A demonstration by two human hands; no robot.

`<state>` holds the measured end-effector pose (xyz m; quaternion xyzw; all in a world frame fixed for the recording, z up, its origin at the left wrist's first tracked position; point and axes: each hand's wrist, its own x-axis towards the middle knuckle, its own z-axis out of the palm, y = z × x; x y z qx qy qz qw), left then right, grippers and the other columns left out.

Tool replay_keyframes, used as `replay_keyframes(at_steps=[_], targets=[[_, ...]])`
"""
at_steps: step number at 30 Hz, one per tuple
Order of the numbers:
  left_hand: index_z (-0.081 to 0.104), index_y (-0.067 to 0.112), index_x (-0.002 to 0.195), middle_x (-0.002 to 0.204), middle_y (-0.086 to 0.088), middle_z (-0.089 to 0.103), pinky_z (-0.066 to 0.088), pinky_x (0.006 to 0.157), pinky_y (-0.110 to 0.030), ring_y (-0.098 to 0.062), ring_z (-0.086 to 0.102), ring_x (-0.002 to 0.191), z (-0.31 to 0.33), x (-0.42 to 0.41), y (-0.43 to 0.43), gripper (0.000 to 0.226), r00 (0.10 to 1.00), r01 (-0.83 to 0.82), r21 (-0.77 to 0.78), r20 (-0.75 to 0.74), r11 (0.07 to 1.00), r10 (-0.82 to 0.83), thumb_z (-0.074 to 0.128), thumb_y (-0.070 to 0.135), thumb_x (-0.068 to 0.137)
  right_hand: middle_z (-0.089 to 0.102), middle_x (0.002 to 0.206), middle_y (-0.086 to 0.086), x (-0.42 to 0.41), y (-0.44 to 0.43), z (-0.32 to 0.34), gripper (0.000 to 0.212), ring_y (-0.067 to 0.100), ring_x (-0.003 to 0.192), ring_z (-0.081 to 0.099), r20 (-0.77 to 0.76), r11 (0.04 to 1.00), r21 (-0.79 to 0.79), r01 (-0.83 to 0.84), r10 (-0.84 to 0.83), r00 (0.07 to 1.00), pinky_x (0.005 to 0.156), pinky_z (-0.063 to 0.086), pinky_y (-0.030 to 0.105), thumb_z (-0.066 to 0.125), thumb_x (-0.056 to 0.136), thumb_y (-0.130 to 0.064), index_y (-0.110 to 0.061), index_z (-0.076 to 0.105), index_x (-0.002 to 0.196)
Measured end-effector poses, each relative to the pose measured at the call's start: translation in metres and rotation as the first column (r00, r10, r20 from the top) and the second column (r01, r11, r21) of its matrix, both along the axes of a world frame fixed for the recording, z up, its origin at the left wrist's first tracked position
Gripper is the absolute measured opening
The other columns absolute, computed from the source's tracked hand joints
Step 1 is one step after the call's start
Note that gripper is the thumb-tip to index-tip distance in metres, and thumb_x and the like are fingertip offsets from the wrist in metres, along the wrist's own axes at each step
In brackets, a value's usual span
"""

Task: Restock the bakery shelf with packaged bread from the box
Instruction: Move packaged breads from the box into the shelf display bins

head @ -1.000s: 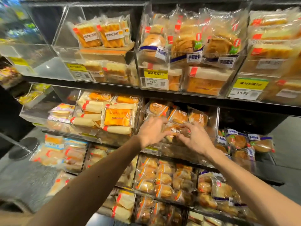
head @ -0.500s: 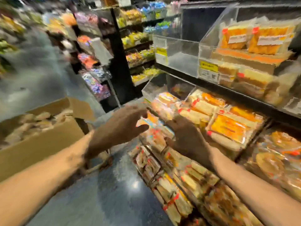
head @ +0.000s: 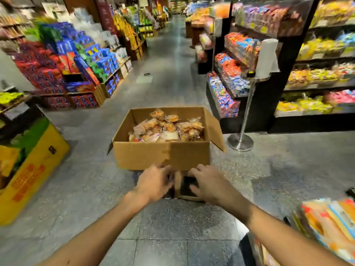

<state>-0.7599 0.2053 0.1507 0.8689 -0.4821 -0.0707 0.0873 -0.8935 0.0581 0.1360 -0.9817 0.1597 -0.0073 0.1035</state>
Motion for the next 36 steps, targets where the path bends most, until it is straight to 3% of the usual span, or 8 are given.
replay_keyframes(at_steps=[4, 13, 18, 21, 26, 30, 33, 36], targets=[[0.058, 0.022, 0.123, 0.121, -0.003, 0.062, 0.048, 0.089, -0.037, -0.028, 0.056, 0.115, -0.027, 0.096, -0.027, 0.03, 0.993, -0.109, 0.078, -0.035, 0.991, 0.112, 0.055, 0.034, 0.096, 0.05, 0.126, 0.006, 0.103, -0.016, -0.015, 0.04, 0.028, 0.117, 0.048, -0.052, 0.998, 0.053, -0.034, 0.036, 0.998, 0.092, 0.044, 0.04, 0.053, 0.096, -0.037, -0.019, 0.047, 0.132], [0.055, 0.017, 0.129, 0.126, -0.01, 0.061, 0.047, 0.092, -0.039, -0.03, 0.056, 0.116, -0.098, 0.252, -0.113, 0.033, 0.958, -0.232, 0.162, -0.135, 0.959, 0.254, 0.053, 0.028, 0.097, 0.054, 0.132, 0.006, 0.285, -0.109, -0.072, 0.047, 0.026, 0.121, 0.051, -0.199, 0.955, 0.286, 0.081, -0.024, 0.98, 0.097, 0.046, 0.038, 0.059, 0.094, -0.042, -0.017, 0.052, 0.133], [0.056, 0.022, 0.126, 0.123, -0.006, 0.061, 0.052, 0.088, -0.039, -0.028, 0.059, 0.111, -0.144, 0.336, -0.162, 0.03, 0.908, -0.35, 0.155, -0.185, 0.924, 0.375, 0.049, 0.033, 0.1, 0.054, 0.137, 0.008, 0.382, -0.183, -0.127, 0.048, 0.027, 0.12, 0.055, -0.287, 0.927, 0.347, 0.141, -0.039, 0.957, 0.094, 0.049, 0.037, 0.059, 0.095, -0.04, -0.016, 0.05, 0.135], [0.058, 0.022, 0.123, 0.121, -0.005, 0.063, 0.052, 0.091, -0.041, -0.026, 0.059, 0.111, -0.174, 0.386, -0.189, 0.029, 0.852, -0.409, 0.255, -0.237, 0.876, 0.467, 0.051, 0.037, 0.099, 0.048, 0.141, 0.011, 0.441, -0.227, -0.157, 0.054, 0.031, 0.122, 0.053, -0.345, 0.908, 0.384, 0.169, -0.029, 0.938, 0.093, 0.046, 0.037, 0.058, 0.096, -0.035, -0.013, 0.044, 0.143], [0.049, 0.017, 0.132, 0.126, -0.014, 0.059, 0.046, 0.094, -0.042, -0.033, 0.052, 0.12, -0.206, 0.463, -0.238, 0.038, 0.768, -0.474, 0.386, -0.259, 0.792, 0.586, 0.05, 0.035, 0.099, 0.034, 0.147, 0.014, 0.529, -0.288, -0.189, 0.063, 0.034, 0.139, 0.029, -0.327, 0.986, 0.153, 0.064, -0.011, 0.945, 0.112, 0.031, 0.044, 0.061, 0.094, -0.037, -0.014, 0.033, 0.146], [0.024, 0.018, 0.153, 0.147, -0.018, 0.04, 0.04, 0.102, -0.045, -0.037, 0.043, 0.127, -0.231, 0.518, -0.276, 0.067, 0.719, -0.546, 0.353, -0.269, 0.76, 0.641, 0.057, 0.032, 0.096, 0.034, 0.15, 0.018, 0.588, -0.329, -0.21, 0.068, 0.036, 0.141, 0.027, -0.251, 0.998, -0.058, -0.013, -0.002, 0.968, 0.11, 0.031, 0.052, 0.074, 0.082, -0.026, -0.012, 0.041, 0.14], [0.017, 0.018, 0.153, 0.158, -0.019, 0.018, 0.037, 0.105, -0.043, -0.037, 0.035, 0.133, -0.247, 0.548, -0.301, 0.077, 0.748, -0.584, 0.299, -0.163, 0.755, 0.643, 0.061, 0.039, 0.094, 0.03, 0.152, 0.018, 0.615, -0.351, -0.232, 0.078, 0.037, 0.142, 0.026, -0.307, 0.993, -0.103, -0.06, 0.025, 0.951, 0.109, 0.03, 0.056, 0.076, 0.082, -0.031, -0.014, 0.034, 0.145], [0.022, 0.023, 0.149, 0.159, -0.018, 0.014, 0.039, 0.104, -0.045, -0.038, 0.028, 0.138, -0.262, 0.564, -0.319, 0.078, 0.792, -0.576, 0.27, -0.052, 0.772, 0.609, 0.067, 0.043, 0.088, 0.027, 0.149, 0.015, 0.631, -0.363, -0.253, 0.093, 0.037, 0.138, 0.026, -0.387, 0.996, -0.046, -0.081, 0.057, 0.92, 0.105, 0.037, 0.06, 0.078, 0.079, -0.044, -0.017, 0.023, 0.148]])
